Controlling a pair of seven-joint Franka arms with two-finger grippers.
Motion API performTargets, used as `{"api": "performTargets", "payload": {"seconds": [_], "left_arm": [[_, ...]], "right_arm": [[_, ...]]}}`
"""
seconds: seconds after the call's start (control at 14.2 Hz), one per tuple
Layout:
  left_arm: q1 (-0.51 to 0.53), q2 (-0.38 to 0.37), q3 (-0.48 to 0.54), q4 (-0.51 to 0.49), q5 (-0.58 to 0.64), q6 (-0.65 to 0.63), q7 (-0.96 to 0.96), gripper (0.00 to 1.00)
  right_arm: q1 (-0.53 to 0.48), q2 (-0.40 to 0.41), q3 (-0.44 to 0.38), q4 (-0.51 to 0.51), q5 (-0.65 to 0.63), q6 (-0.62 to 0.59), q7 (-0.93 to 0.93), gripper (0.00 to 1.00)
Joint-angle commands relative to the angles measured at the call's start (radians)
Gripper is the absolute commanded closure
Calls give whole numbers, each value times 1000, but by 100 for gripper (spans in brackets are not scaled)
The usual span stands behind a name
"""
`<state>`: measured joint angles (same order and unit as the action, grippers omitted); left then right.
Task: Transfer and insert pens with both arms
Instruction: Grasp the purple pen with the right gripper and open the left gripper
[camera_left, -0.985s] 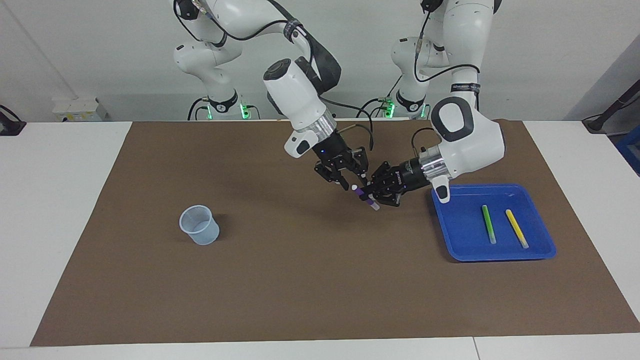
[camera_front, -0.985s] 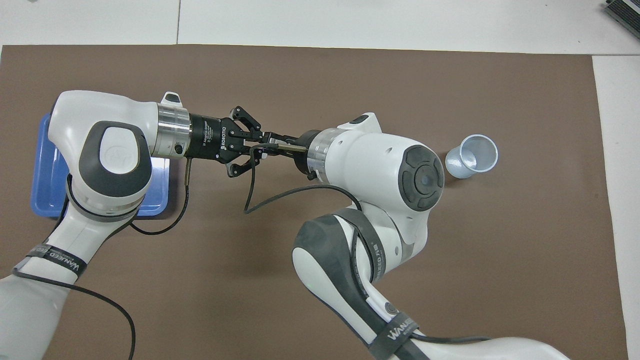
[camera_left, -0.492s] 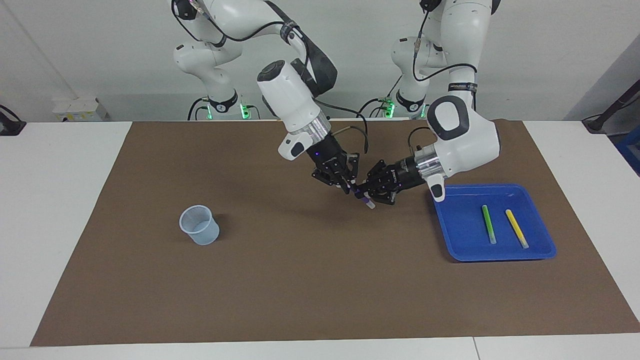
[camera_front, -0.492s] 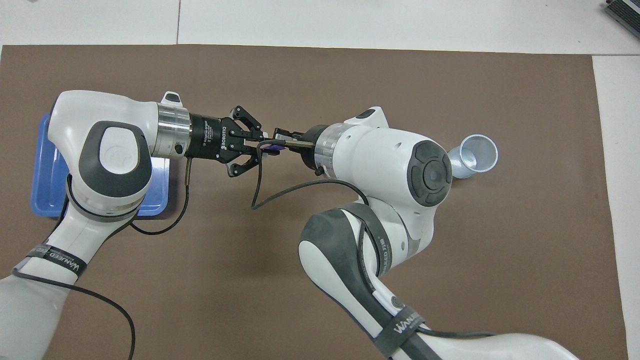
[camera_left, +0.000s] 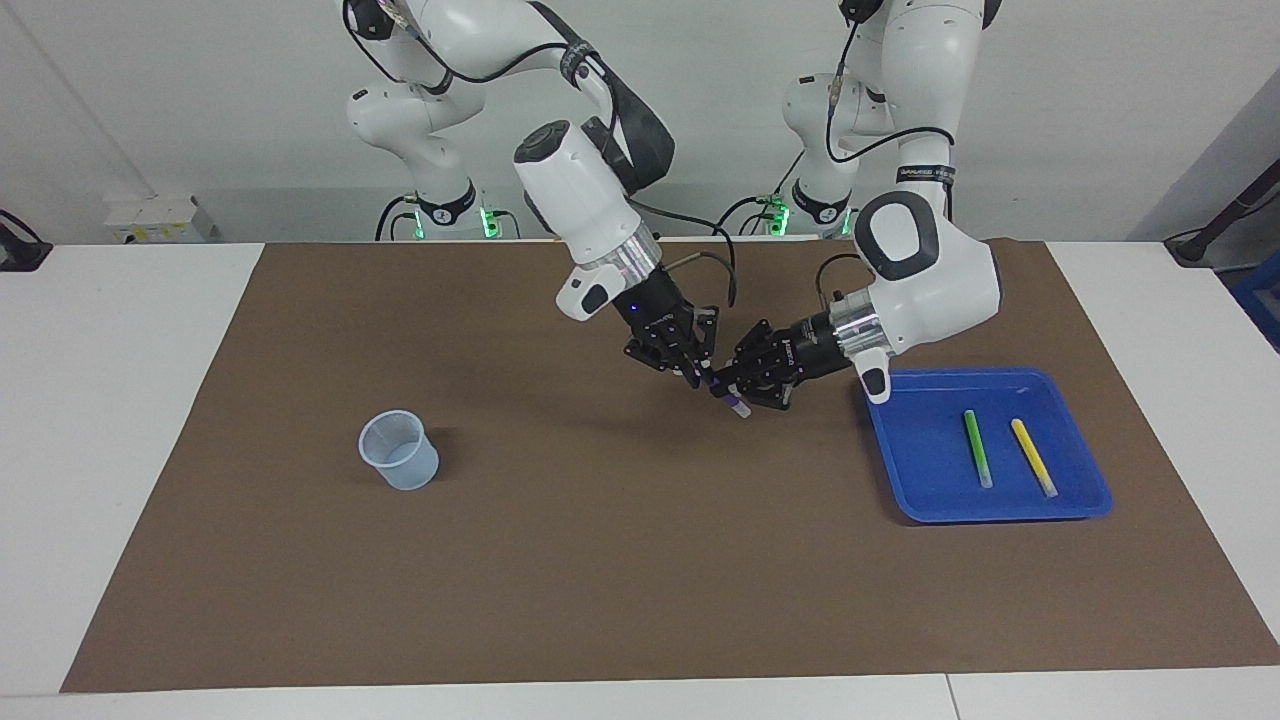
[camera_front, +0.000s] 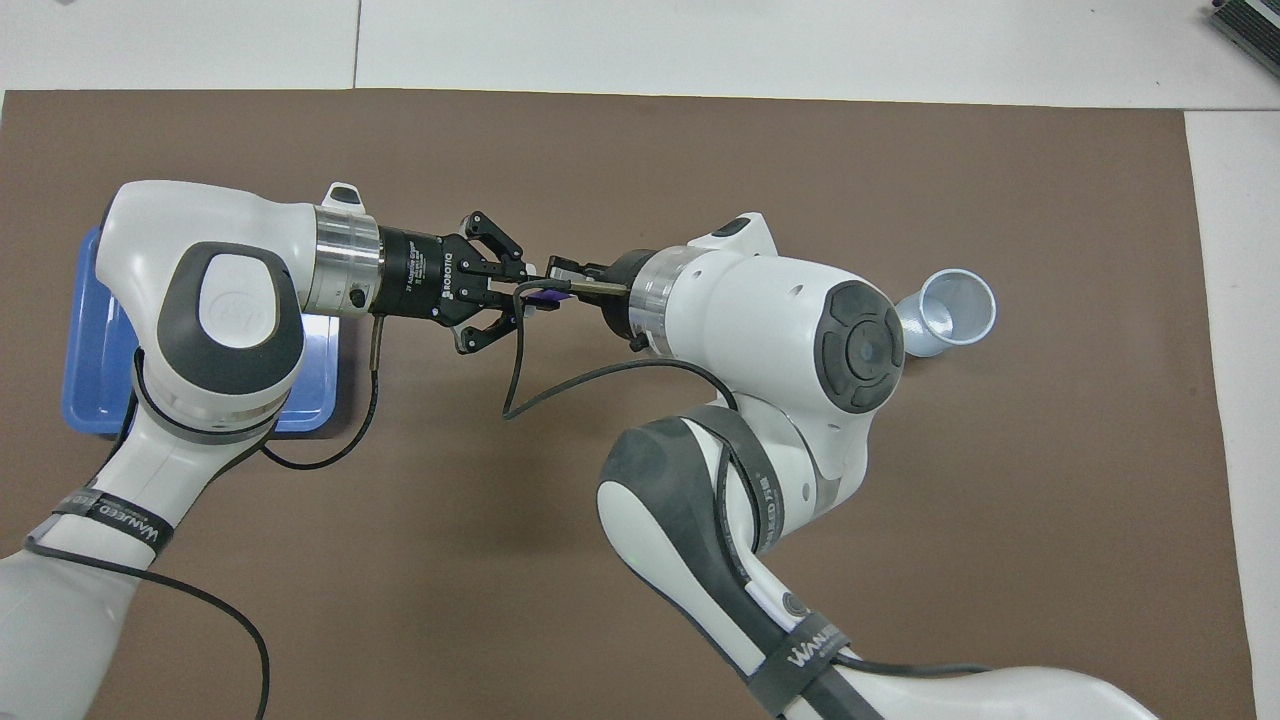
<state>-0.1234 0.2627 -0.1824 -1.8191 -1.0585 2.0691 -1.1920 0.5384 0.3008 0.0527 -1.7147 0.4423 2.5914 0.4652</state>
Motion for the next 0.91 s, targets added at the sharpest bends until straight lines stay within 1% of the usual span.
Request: {"api": "performTargets", "payload": {"seconds": [0.0,0.07,0.14,0.21,0.49,0.56,0.63,0.84], "left_arm": [[-15,-22,11,-19,-20,19,-14,94],[-15,-22,11,-19,-20,19,-15,65],[-15,-22,12,-20,-17,19,-18,11],[-15,-26,12,-20,-12,19,-17,0],[-12,-37,15,-22,-5,14,-12,0],[-6,-42,15,-22,15,13,-11,0],[-2,-45,15,-22,59,6,-6,0],[-5,-71,14,-20,279,3,9,0]], "right_arm": [[-18,6,10,4,-11,10,-75,100],[-26,6,10,4,-11,6,-91,100],[-26,6,12,6,-11,4,-97,100],[-28,6,10,6,-10,6,-97,100],[-28,6,10,6,-11,6,-102,100],[-34,6,10,6,-11,3,-124,100],[-41,6,10,4,-10,-2,-152,100],[-48,6,10,4,-10,-5,-178,100]]}}
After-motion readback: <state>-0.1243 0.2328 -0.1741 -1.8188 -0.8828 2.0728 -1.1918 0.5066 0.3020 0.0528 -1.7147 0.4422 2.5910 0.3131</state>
